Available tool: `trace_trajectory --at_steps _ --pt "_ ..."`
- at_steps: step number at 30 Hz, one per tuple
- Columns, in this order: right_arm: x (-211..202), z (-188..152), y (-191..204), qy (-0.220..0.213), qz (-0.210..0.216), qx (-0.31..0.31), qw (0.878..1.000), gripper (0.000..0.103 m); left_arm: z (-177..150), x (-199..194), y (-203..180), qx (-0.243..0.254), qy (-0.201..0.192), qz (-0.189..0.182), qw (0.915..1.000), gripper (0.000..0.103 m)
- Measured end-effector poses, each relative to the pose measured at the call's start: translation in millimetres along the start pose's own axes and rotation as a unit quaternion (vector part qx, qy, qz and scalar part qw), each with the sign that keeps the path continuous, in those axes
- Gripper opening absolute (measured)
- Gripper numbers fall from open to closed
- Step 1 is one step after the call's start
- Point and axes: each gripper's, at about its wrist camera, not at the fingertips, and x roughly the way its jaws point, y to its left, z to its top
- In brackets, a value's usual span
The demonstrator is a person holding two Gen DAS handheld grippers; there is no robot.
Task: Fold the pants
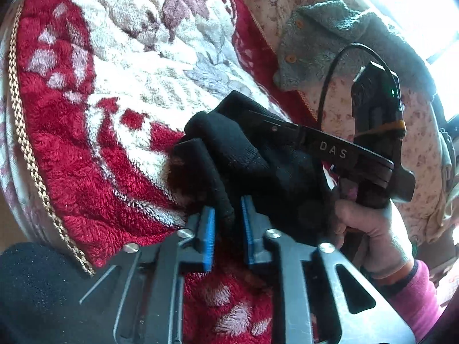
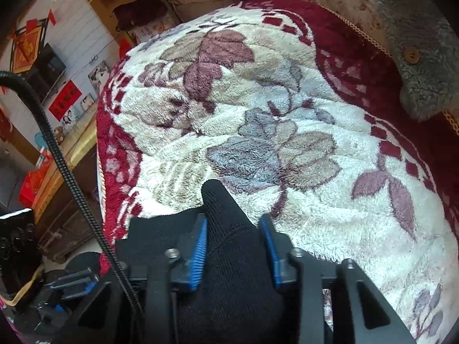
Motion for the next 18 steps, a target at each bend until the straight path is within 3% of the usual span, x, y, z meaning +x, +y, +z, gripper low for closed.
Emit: trace_trajectory --at_steps 3,10,18 --pt "-11.2 -4.0 3.2 -0.015 0.005 0.007 1.000 0.018 0.7 -10.1 -8.6 0.014 -0.012 -0.008 0.9998 0.010" --pt "-68.7 -8.5 22.9 -0.076 0.014 0.008 0.997 0.017 -2.5 -45.8 -53.8 0.084 -0.050 -0.045 0.9941 0.010" --pt "-188.0 -44.7 31.2 -0.175 0.021 0.040 0.984 0.016 -29.1 -82.5 -137.3 0.189 -0.048 -0.134 0.9716 0.010"
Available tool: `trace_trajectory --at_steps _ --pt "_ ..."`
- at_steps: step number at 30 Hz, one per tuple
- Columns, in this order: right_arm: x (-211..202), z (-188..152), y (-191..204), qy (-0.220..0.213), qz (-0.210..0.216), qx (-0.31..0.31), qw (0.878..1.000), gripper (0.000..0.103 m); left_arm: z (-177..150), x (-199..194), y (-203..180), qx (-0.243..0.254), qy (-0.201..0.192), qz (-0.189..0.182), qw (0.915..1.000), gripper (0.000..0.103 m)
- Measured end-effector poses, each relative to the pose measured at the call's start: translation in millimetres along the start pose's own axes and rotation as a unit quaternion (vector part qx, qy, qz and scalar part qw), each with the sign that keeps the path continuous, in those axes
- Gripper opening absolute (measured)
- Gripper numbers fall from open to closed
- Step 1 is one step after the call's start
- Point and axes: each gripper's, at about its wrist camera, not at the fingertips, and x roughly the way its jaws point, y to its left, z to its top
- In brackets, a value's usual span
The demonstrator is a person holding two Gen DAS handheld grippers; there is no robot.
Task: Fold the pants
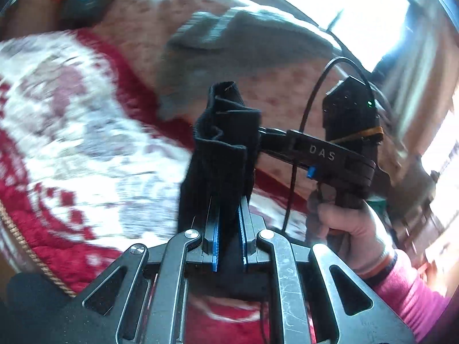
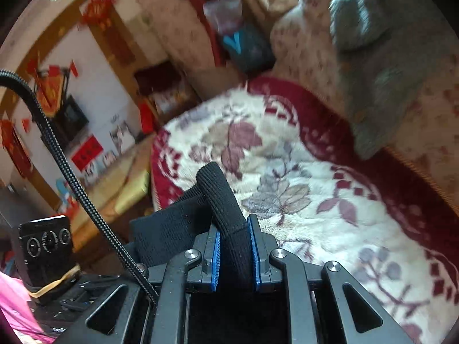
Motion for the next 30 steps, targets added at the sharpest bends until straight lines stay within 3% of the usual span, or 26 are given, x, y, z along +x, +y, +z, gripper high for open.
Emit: trace_trajectory --at_steps 6,11,15,21,24,26,30 --pt "-104.2 -37.1 -12.7 -0.068 -0.016 0.046 0.997 0.016 -21.9 16.1 -78.9 0.082 0.038 -0.064 0.9938 0.010" --pt "-180.3 -93.5 -40.2 -0.115 -0.046 0.107 0.987 0.016 -49.5 38.6 -137.9 0.137 0.086 -0.099 0.9818 0.010" --pt "-215.5 -145.0 -67.1 -0.125 -0.071 0.162 0.976 0.016 -81.5 70.3 -167.3 0.177 0.134 -0.093 0.9706 0.010" --pt "-235.1 -208.6 -105.1 -0.129 -0.134 0.232 0.955 0.016 -119.6 105.8 -193.9 0.216 0.173 -0.066 0.9588 0.010" --pt "-244.9 -226.7 -115.7 -0.112 -0.192 0.255 0.941 0.016 -124.6 108.5 -198.2 0.220 0.185 -0.063 0.9557 0.019" --pt "-256.0 -233.8 -118.3 -0.112 -0.218 0.271 0.931 0.016 -118.1 98.2 -197.7 0.215 0.183 -0.084 0.9557 0.029" --pt "-282.4 -241.5 -113.8 -0.130 -0.233 0.294 0.918 0.019 -100.4 70.6 -196.6 0.214 0.170 -0.129 0.9531 0.041"
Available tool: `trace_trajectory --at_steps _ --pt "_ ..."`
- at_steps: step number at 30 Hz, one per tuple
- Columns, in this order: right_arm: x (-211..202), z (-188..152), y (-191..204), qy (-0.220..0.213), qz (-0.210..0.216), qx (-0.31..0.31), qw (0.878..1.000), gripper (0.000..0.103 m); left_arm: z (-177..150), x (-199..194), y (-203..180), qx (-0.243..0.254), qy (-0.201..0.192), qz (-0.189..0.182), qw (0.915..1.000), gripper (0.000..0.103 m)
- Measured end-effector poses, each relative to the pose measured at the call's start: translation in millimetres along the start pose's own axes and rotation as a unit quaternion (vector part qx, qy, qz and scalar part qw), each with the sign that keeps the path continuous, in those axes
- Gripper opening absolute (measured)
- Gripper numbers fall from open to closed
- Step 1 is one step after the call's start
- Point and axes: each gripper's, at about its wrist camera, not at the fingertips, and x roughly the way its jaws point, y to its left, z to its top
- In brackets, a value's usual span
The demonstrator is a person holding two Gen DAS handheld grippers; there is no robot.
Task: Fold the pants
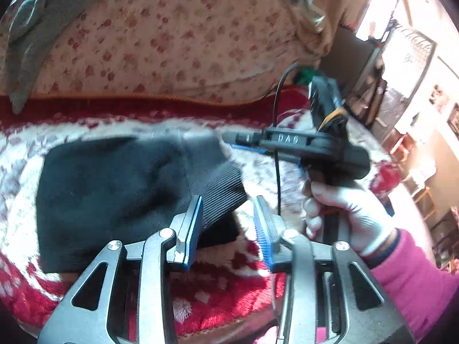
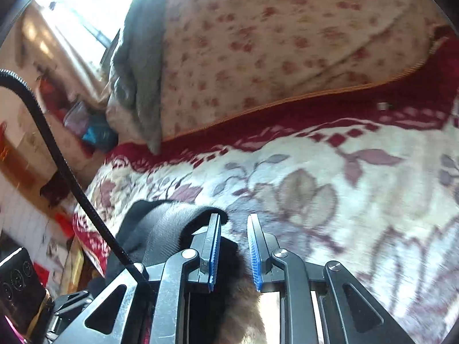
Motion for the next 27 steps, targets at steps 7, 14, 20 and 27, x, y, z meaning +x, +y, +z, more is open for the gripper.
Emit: trace_trajectory --at_steps 7,14,20,27 --pt "-32.6 -0.8 39.8 -0.017 0.010 -0.034 0.999 0.026 11.9 -33.7 31.2 -0.022 -0.033 0.047 0.9981 0.051" --pt "-8.3 -14.9 94.2 0.024 0.055 -0.089 0.994 0.028 7.5 -28.6 76.3 -0.075 -0.015 0.127 0.9889 0.051" --pt "14.9 -31.9 107.0 0.050 0.044 -0.099 0.993 0.028 4.1 -27.2 97.5 -0.095 -0.013 0.177 0.9795 0.051" --pt "23.2 -46.0 101.5 0.065 0.027 -0.093 0.993 0.028 2.0 -24.1 109.0 -0.104 -0.011 0.208 0.9726 0.051"
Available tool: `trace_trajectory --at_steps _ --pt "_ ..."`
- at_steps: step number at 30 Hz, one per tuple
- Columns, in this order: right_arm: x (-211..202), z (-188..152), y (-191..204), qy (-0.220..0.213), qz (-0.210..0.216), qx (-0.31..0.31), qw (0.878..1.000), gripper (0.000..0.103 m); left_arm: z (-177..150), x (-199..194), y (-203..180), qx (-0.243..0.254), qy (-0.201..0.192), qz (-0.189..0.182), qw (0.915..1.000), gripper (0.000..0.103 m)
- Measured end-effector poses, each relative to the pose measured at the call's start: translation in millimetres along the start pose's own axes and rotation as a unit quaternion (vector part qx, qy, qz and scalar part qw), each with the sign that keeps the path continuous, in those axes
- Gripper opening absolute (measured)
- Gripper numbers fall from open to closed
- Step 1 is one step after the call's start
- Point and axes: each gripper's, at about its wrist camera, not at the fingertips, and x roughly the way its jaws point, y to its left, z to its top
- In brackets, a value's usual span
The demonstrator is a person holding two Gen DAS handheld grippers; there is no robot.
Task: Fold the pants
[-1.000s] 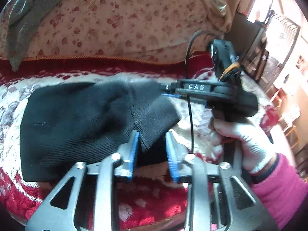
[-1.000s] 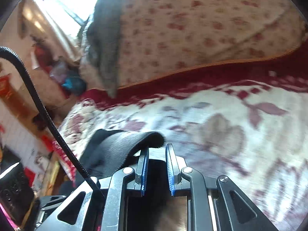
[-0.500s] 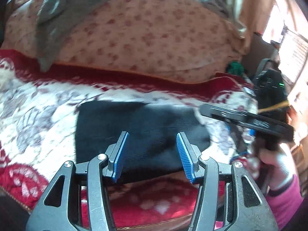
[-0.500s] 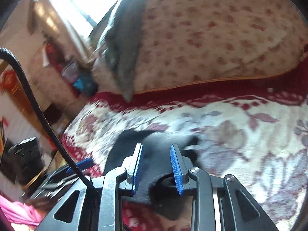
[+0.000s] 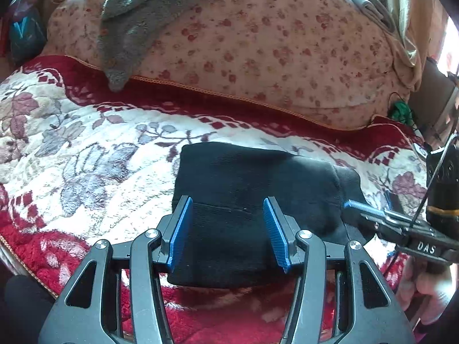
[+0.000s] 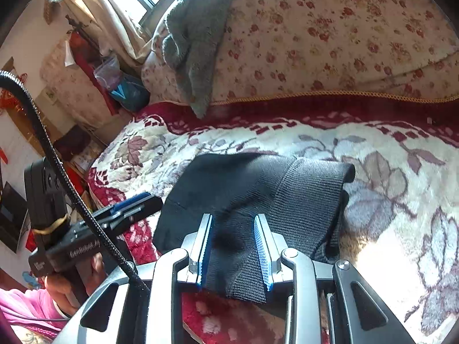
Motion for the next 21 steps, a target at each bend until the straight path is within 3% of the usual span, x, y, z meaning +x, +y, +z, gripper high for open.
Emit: trace_trajectory --at_steps 10,15,21 --pt "-3.2 -8.1 1.9 0.005 -0.013 0.001 1.000 0.029 5.0 0.6 -5.3 0.010 -0.005 0.020 0.9997 0.051" --pt "-7.7 0.2 17.7 -0.010 -0.024 -0.017 0.999 0.042 10.5 -2.4 -10.5 0.021 -0.011 0.029 0.9993 0.051" --pt "-10.4 9.6 24.8 -0.029 -0.021 -0.013 0.999 0.042 14.6 -4.4 -13.3 0.022 -0.013 0.041 0.9988 0.051"
